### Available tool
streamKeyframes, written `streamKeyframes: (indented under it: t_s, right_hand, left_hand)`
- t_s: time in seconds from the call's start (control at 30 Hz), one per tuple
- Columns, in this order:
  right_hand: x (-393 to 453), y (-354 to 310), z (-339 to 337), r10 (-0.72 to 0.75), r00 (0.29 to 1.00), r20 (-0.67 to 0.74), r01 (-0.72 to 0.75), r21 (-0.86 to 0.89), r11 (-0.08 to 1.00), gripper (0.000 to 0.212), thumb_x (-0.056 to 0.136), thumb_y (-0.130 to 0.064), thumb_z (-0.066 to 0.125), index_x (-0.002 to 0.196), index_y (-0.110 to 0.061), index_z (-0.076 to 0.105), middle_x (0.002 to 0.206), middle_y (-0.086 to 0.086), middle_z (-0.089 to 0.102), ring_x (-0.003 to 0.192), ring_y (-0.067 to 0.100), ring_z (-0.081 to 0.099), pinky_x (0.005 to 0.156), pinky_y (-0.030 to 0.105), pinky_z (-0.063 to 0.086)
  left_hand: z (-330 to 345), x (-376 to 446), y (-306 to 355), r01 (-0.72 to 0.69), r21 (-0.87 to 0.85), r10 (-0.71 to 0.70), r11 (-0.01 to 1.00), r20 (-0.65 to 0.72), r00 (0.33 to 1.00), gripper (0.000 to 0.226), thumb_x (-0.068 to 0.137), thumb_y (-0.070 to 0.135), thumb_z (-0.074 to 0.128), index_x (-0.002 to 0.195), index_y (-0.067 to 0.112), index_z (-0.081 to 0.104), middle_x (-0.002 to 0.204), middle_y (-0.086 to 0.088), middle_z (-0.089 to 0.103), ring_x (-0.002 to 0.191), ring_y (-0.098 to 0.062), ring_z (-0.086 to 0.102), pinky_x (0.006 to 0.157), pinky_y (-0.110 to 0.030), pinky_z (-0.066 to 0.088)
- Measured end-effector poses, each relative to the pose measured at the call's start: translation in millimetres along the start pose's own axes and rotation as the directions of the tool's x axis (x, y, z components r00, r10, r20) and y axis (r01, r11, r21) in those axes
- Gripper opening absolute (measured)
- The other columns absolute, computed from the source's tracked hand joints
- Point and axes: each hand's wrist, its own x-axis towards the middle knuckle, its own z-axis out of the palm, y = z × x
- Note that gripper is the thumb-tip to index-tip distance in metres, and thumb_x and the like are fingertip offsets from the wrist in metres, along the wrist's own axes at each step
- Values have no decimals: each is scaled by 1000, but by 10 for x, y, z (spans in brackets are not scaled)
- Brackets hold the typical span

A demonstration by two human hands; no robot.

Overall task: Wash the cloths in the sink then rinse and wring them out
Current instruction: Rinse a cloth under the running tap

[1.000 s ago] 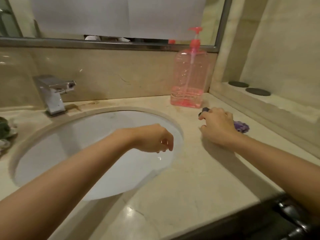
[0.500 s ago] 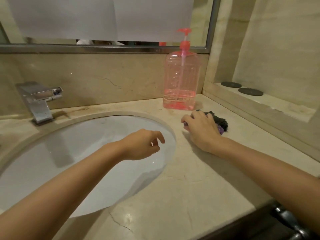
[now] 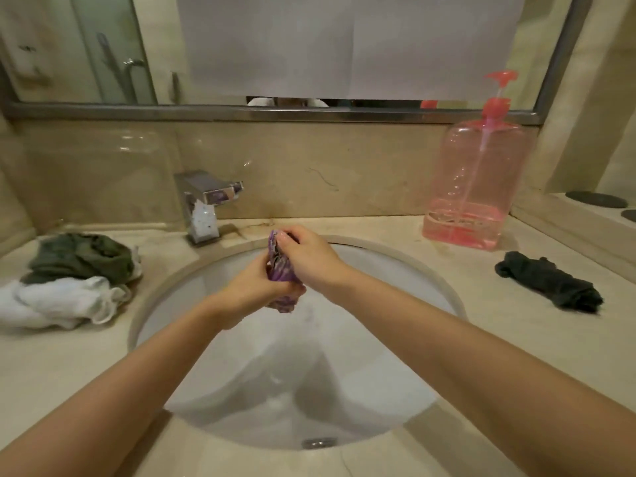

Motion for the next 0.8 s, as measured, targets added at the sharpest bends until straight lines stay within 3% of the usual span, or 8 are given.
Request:
streamKeyframes:
  t_s: [0.1,0.17,0.3,0.4,0.47,0.63,0.73,0.8]
  right_hand:
    - [245,-110,225,-67,994,82,82,-187,979,38,103,-19,37,136,-5,48,139,14,50,130,30,45,108,38,35]
    - [410,-147,307,-171,974,147,218,-416,883,48,102,-14,38,149,-4,30,155,12,31,144,25,26,117,33,19]
    - [787,-135,342,-250,914,320,395,-845,361,67,98,-15,42,153,-2,6,162,12,6,150,22,3,121,37,0]
    - [994,-99,386,-282,889,361,378,-926,4,67,98,-16,38,152,0,1,162,14,-1,150,24,-3,120,39,-4]
    - [1059,-81,430,-278,887,368,360,-929,-82,68,98,-16,39,152,1,1,162,15,-3,150,25,-4,120,39,-4]
    - [1148,-104,470,-159,938,308,323,-944,72,69,99,-18,38,153,-2,-2,161,12,-11,149,23,-11,120,37,-6]
    - [1124,-125,587,-128,962,240,270,-901,340,76,96,-19,50,154,-6,3,162,10,-5,149,23,-8,121,36,-4]
    - [1051,-111,684,-126,980,155,200,-752,628,69,93,-8,50,154,-6,15,162,11,8,150,24,2,121,36,4]
  left_hand:
    - [-352,104,-124,81,-20,-83,997,-133,988,52,69,13,78,112,26,51,85,-9,67,68,-19,64,65,-37,55]
    - [-530,199,-231,102,-75,-119,992,-277,954,46,76,21,78,115,19,53,88,-9,67,70,-18,64,59,-32,54]
    - [-680,305,-287,49,-288,-188,956,-478,858,12,86,12,68,90,10,57,81,-15,57,55,-20,51,43,-21,48]
    - [-731,323,-341,71,-323,-245,944,-537,807,49,80,14,76,115,5,43,81,-10,60,45,-13,57,42,-26,52]
    - [-748,320,-371,94,-298,-247,950,-534,809,60,79,15,78,117,11,32,89,-8,58,56,-12,61,50,-31,56]
    - [-777,345,-400,82,-253,-208,964,-526,825,68,76,16,80,121,18,30,108,-7,56,88,-21,62,72,-38,57]
    - [-765,317,-400,73,-248,-194,966,-512,837,63,77,6,77,123,16,36,85,-7,59,59,-16,54,52,-27,47]
    - [-782,313,-404,63,-237,-181,969,-518,836,60,75,-3,75,121,16,42,86,-5,61,55,-13,49,48,-21,41]
